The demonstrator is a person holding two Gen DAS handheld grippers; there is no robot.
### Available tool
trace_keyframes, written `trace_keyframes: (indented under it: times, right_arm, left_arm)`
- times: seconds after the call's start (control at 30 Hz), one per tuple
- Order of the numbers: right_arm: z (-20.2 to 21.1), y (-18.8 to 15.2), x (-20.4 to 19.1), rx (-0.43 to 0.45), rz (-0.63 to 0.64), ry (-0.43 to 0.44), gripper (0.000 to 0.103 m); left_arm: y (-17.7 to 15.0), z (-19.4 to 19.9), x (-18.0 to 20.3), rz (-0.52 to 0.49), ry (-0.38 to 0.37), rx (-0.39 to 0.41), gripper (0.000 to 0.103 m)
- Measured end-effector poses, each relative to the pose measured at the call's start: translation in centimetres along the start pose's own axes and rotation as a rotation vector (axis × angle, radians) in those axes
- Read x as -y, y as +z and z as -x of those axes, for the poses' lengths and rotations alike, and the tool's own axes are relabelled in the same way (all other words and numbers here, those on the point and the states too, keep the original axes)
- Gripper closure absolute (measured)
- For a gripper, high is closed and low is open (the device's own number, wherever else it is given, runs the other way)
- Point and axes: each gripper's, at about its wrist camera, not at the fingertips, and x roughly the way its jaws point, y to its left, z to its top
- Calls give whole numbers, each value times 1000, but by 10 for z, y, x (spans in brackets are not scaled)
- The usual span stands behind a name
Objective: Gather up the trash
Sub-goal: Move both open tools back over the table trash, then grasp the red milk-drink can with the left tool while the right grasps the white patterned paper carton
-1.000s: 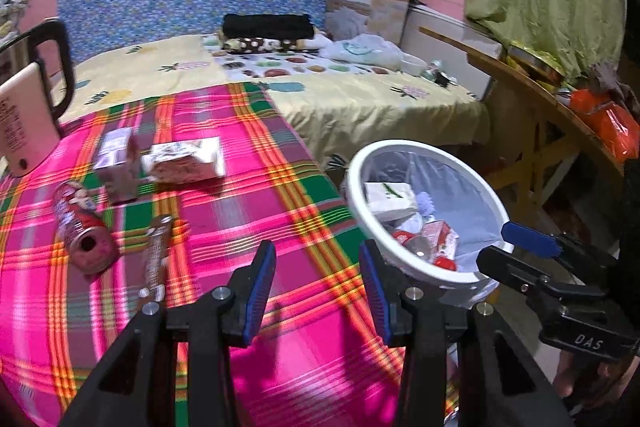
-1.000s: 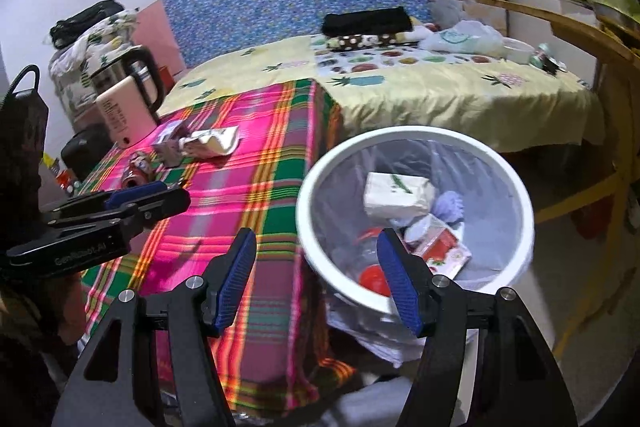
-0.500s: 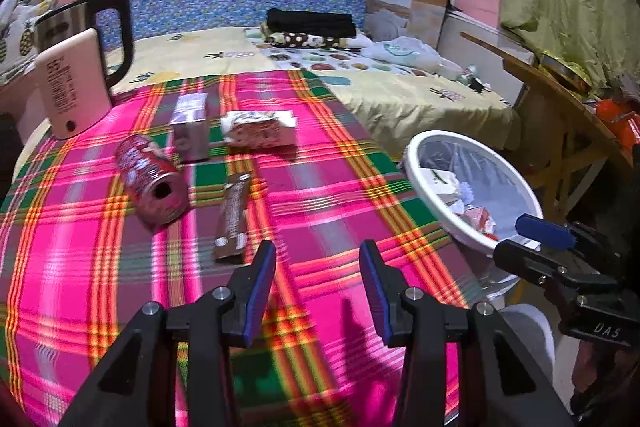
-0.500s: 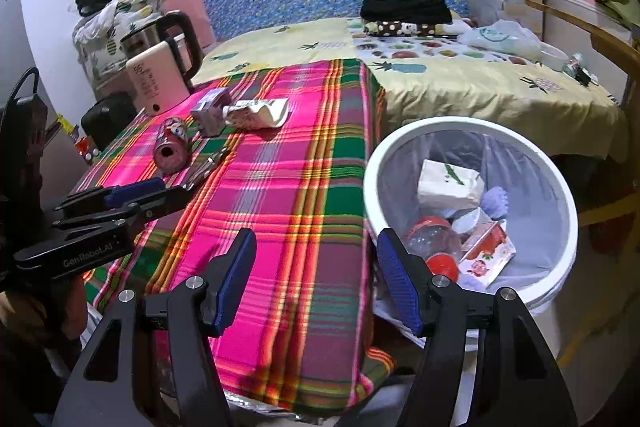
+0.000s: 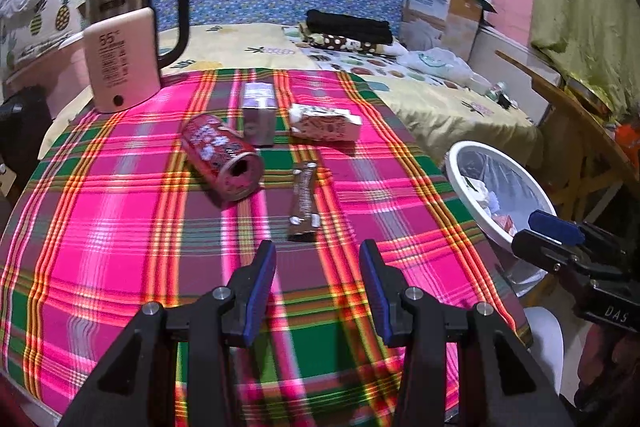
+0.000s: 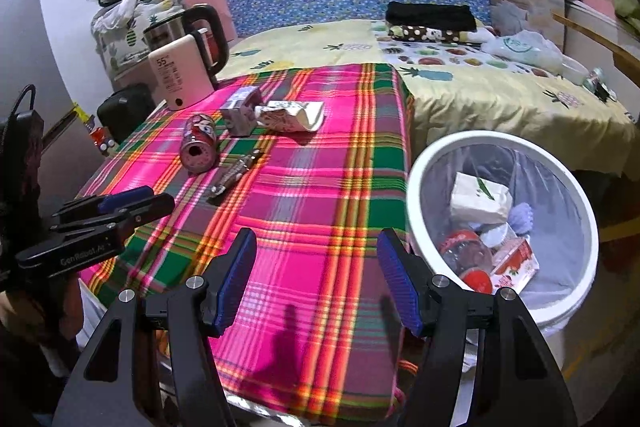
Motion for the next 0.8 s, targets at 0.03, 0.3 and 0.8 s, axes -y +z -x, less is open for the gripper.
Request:
trace_keyframes:
  times: [0.03,0.3,0.8]
  right_arm:
    - [0,1,-1,2,3,4,39]
    - [-13,16,-8,5,19,28,43]
    - [-49,48,-12,1,98,57,44]
  left_arm:
    - [0,1,-3,6,5,3,57]
    - [13,1,-27,68,30,16,46]
    - [50,-50,-56,210,67,0,35]
